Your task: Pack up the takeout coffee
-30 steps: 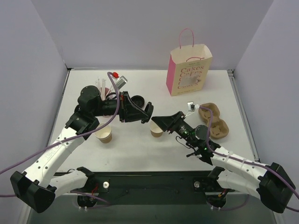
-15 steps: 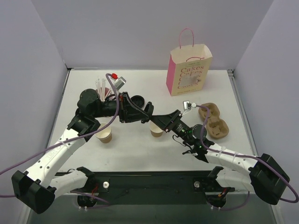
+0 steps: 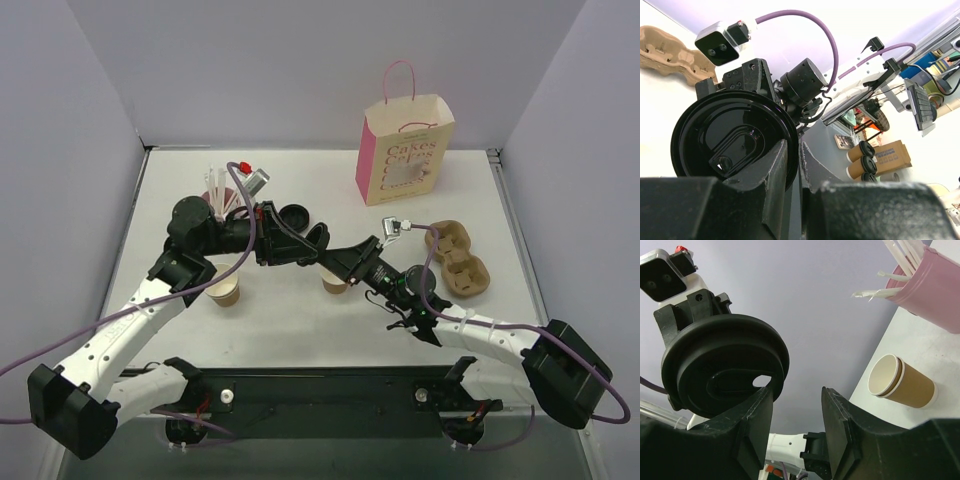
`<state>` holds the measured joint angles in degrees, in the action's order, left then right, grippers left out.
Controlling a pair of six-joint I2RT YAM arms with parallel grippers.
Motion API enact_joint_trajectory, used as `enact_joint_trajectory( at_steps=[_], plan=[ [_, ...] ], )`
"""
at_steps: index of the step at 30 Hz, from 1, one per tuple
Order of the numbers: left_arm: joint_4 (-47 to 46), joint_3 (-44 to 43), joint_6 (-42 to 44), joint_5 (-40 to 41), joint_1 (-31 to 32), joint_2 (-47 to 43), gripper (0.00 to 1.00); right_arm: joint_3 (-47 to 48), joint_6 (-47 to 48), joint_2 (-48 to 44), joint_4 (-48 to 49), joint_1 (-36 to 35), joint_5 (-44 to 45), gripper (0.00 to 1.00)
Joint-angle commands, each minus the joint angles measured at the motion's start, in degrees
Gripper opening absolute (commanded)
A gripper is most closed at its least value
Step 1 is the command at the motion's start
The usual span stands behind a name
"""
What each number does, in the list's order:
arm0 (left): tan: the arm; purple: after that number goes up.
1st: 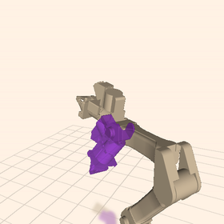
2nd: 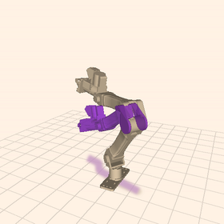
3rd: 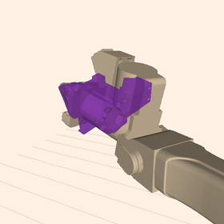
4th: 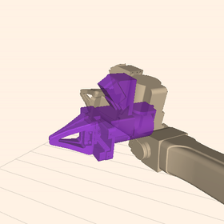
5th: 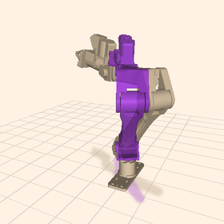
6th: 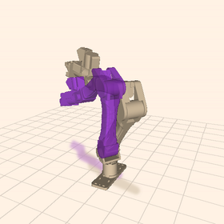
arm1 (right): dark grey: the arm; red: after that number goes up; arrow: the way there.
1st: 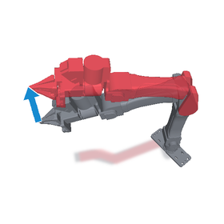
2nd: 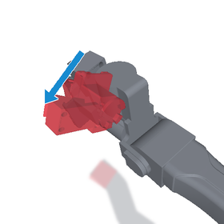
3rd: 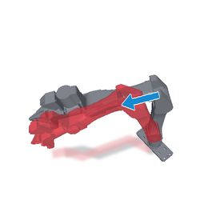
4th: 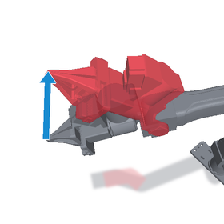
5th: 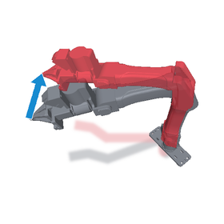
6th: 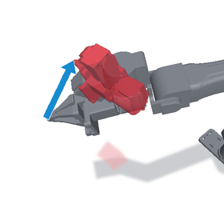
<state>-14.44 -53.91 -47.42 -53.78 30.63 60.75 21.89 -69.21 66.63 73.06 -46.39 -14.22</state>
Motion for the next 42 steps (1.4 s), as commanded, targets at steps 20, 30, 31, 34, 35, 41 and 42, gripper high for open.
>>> enact_joint_trajectory(
  at_steps=[20, 30, 31, 34, 35, 41, 42],
  plan=[
    [-13.41, 5.12, -4.15, 7.02, -0.13, -5.82, 0.2, 0.52, 0.83, -5.46, 22.12, -0.81, 1.03, 0.43],
    [-24.41, 8.03, -11.2, 7.81, -0.13, -5.82, 0.2, 2.63, 0.48, -5.9, 22.22, -1.33, -0.28, 0.43],
    [-24.76, 8.21, -11.73, 7.73, -0.13, -5.82, 0.2, 2.72, 0.48, -6.16, 22.22, -1.33, -0.28, 0.43],
    [-25.38, 8.73, -11.91, 7.9, -0.13, -6.17, 0.2, 2.81, 0.39, -6.6, 22.13, -1.33, -0.11, 0.43],
    [-25.55, 8.91, -11.99, 7.99, -0.13, -6.35, 0.2, 2.89, 0.39, -6.95, 22.04, -1.33, -0.11, 0.43],
    [-28.89, 9.96, -14.28, 8.25, -0.13, -6.0, 0.2, 5.0, -0.05, -6.6, 21.25, -1.33, -0.54, 0.43],
    [-29.07, 9.96, -14.37, 8.25, -0.13, -6.0, 0.2, 5.87, -0.05, -6.69, 20.99, -1.33, -0.72, 0.43]
  ],
)
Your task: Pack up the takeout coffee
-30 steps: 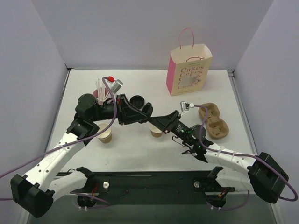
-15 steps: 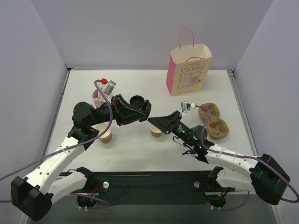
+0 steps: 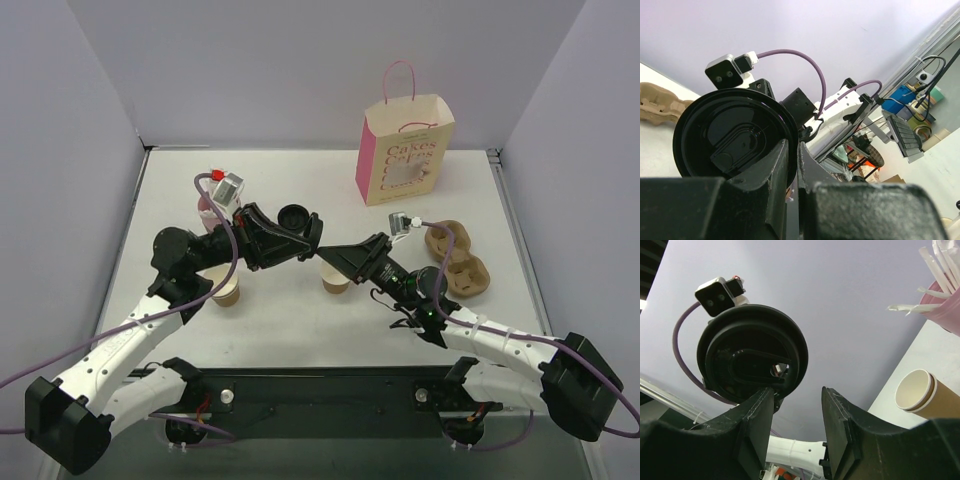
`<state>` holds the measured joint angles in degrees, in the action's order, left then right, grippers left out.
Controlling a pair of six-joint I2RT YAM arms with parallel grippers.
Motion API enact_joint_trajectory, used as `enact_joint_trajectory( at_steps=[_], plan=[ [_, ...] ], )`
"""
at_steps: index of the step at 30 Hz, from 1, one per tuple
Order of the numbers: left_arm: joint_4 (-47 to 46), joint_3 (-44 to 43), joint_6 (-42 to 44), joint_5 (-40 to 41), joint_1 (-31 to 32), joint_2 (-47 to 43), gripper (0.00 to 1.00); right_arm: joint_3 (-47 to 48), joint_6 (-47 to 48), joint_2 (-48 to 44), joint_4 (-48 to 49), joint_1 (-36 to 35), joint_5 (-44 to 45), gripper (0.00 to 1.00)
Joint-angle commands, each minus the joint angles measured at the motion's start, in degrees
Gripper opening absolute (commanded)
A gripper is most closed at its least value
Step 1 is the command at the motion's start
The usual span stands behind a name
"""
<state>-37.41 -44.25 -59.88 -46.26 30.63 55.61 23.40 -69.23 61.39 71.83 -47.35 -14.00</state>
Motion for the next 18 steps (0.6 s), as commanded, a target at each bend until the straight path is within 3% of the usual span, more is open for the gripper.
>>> enact_joint_trajectory(
  at_steps=[1, 9, 18],
  plan=[
    [-6.1, 0.3, -2.08, 0.82, -0.13, -0.95, 0.2, 4.72, -0.03, -1.36, 21.86, -0.55, -1.12, 0.43],
    [-10.31, 1.09, -4.9, 1.17, -0.13, -0.6, 0.2, 6.75, -0.11, -0.74, 20.01, -0.81, -0.68, 0.41],
    [-12.95, 1.71, -6.83, 1.79, -0.13, -0.68, 0.2, 7.01, -0.46, 0.31, 20.45, -1.6, -0.85, 0.28]
  ],
)
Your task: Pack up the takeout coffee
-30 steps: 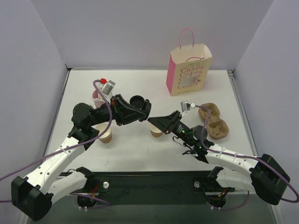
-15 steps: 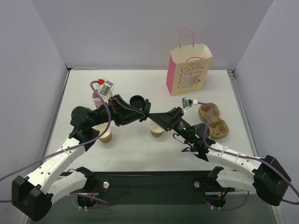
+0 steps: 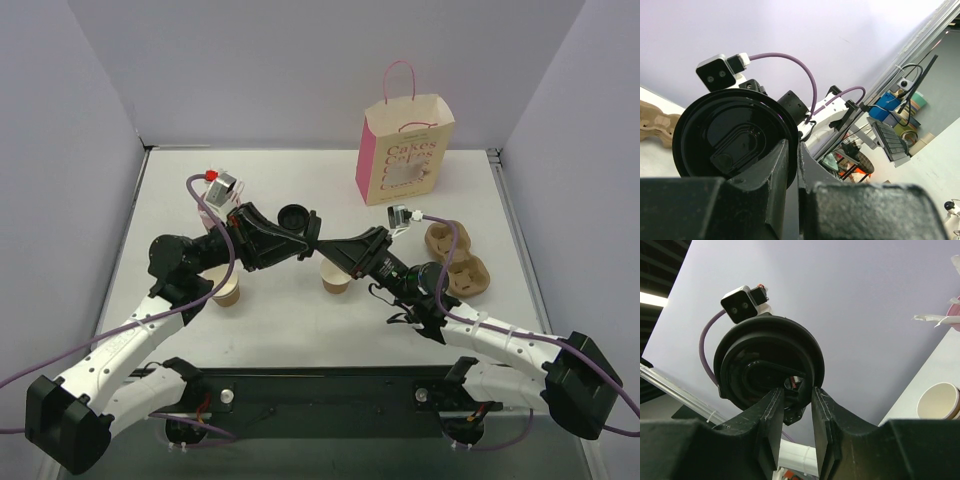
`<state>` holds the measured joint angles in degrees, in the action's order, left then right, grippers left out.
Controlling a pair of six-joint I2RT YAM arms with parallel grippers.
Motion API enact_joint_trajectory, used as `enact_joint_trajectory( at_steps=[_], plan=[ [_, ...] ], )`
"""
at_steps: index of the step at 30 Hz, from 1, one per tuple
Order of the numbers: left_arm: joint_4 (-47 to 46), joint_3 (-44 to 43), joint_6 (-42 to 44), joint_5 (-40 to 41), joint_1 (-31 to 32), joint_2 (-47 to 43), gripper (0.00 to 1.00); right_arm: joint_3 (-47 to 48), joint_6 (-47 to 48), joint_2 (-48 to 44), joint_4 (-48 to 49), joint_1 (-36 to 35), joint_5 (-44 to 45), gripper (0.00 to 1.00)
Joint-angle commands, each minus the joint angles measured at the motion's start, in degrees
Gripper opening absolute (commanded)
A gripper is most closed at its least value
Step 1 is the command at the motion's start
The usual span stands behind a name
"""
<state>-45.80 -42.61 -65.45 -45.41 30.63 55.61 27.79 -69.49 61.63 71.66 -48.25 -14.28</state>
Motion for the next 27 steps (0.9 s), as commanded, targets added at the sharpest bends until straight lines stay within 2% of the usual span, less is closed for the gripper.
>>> enact_joint_trajectory(
  at_steps=[1, 5, 8, 10, 12, 14, 16, 17, 19, 20, 21, 22, 23, 24, 26, 27],
  plan=[
    [-5.34, 0.25, -1.43, 1.11, -0.13, -0.68, 0.2, 2.71, -0.38, 0.16, 20.63, -0.71, -0.66, 0.27],
    [-5.97, 0.42, -1.87, 1.46, -0.13, -0.33, 0.2, 2.62, -0.64, 0.69, 21.33, -0.79, -0.66, 0.23],
    [-6.05, 0.77, -1.96, 1.64, -0.13, -0.42, 0.2, 2.36, -0.2, 0.6, 21.51, -0.71, -0.66, 0.12],
    [-5.97, 1.39, -1.87, 1.64, -0.13, -0.68, 0.2, 2.09, 0.58, 0.07, 21.42, -0.71, -0.57, 0.0],
    [-5.53, 1.74, -1.44, 1.55, -0.05, -0.86, 0.21, 1.31, 1.38, -1.24, 20.02, -0.79, -0.05, 0.0],
    [-4.92, 2.35, -0.74, 1.64, -0.13, -1.3, 0.3, 0.69, 3.13, -2.38, 18.09, -0.79, 0.83, 0.0],
    [-0.54, 2.36, 2.16, 2.16, -0.13, -2.09, 0.4, 0.33, 4.97, -4.75, 12.74, -0.53, 0.92, 0.0],
    [1.4, 2.36, 4.61, 2.69, -0.13, -2.44, 0.48, 0.59, 6.72, -5.98, 9.58, -0.44, 0.58, 0.0],
    [6.58, 2.44, 6.99, 4.26, -0.22, -3.84, 0.55, 1.73, 9.89, -9.67, -2.45, -0.27, 0.31, 0.0],
    [8.43, 2.27, 9.61, 4.88, -0.31, -4.46, 0.68, 2.18, 13.47, -11.07, -6.75, -0.27, 0.57, 0.0],
    [12.71, 2.01, 10.94, 5.5, -0.48, -5.59, 0.73, 2.7, 14.99, -13.7, -15.58, -0.18, 1.09, 0.0],
    [15.19, 1.74, 12.44, 6.81, -0.66, -6.04, 0.77, 3.93, 16.39, -15.03, -20.2, -0.18, 1.71, 0.0],
    [17.74, 0.96, 15.93, 7.61, -0.75, -6.48, 0.8, 4.98, 20.06, -16.26, -25.03, -0.18, 2.41, 0.0],
    [23.25, 0.51, 17.88, 8.31, -0.84, -7.44, 0.82, 6.21, 21.75, -18.28, -35.95, -0.09, 4.77, 0.0],
    [29.25, -0.54, 24.19, 11.38, -1.01, -8.15, 0.82, 11.81, 25.71, -19.35, -48.83, 0.0, 8.29, 0.0],
    [35.46, -1.85, 26.49, 12.53, -1.1, -8.76, 0.83, 13.67, 29.99, -19.18, -59.86, 0.0, 11.0, 0.0]
  ],
)
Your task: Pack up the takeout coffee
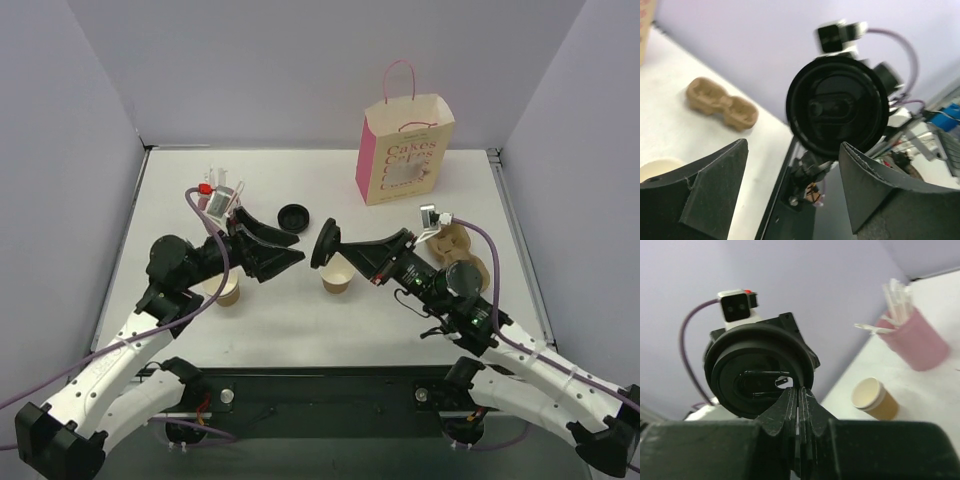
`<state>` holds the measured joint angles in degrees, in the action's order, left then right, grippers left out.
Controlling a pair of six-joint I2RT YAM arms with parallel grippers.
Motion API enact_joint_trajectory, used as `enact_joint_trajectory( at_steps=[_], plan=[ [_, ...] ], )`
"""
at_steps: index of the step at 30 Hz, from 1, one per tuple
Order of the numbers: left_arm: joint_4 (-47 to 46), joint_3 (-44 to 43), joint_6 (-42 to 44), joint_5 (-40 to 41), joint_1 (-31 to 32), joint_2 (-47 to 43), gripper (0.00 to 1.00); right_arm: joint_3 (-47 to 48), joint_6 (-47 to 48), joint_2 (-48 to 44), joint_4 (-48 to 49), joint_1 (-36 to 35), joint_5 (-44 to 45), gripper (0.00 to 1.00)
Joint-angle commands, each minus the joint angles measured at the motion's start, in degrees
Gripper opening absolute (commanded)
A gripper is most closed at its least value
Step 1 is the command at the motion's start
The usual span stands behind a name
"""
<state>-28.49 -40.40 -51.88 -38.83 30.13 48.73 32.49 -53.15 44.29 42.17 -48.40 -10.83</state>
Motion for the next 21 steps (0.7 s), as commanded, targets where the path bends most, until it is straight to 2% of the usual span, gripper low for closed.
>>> enact_joint_trajectory(
  at_steps=[1, 5, 11, 16, 21],
  plan=[
    [21.08, -4.77, 15.12, 8.57, -0.69, -2.15, 0.84, 11.0, 15.34, -1.49, -34.83, 0.41, 8.62, 0.0],
    [36.19, -7.23, 27.14, 16.49, -0.95, -3.37, 0.84, 21.44, 21.23, 4.2, -56.08, 2.34, 10.3, 0.0],
    [42.98, -6.62, 36.31, 25.72, -0.95, -6.97, 0.84, 32.19, 28.26, 16.5, -74.75, 4.89, 12.32, 0.0],
    [45.8, -6.09, 40.79, 30.03, -0.95, -9.44, 0.85, 40.01, 31.87, 26.09, -83.38, 5.07, 14.17, 0.0],
    [47.3, -5.3, 41.15, 35.74, -0.86, -13.48, 0.84, 45.55, 33.72, 36.46, -85.32, 5.07, 16.1, 0.0]
  ],
)
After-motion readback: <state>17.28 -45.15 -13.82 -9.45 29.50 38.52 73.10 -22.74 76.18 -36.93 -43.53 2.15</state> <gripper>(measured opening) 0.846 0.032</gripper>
